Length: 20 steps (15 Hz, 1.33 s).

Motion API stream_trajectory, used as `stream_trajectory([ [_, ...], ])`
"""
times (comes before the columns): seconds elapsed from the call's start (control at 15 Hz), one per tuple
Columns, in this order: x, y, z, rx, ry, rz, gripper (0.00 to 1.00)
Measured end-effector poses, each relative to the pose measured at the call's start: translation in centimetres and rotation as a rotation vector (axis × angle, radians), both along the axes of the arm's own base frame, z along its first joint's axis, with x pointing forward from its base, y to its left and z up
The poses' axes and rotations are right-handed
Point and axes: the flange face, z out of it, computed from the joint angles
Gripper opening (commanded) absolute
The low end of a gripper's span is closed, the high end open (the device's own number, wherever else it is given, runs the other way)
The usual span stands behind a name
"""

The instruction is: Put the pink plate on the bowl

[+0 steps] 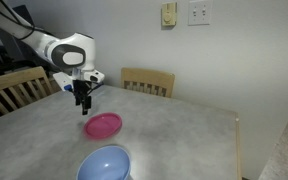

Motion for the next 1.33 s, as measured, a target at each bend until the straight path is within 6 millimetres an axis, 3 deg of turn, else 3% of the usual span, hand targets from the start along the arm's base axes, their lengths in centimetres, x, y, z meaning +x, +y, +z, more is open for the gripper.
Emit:
stream_trajectory([
  [0.47, 0.2, 0.2, 0.1, -0.001, 0.034, 0.06, 1.0],
  [0.93, -0.1, 0.5, -0.5, -0.277, 0.021, 0.274, 1.0],
  [1.13, 0.0, 1.2, -1.5, -0.301, 0.002, 0.357, 1.0],
  [1.33, 0.3, 1.1, -3.8, -0.281, -0.036, 0.405, 1.0],
])
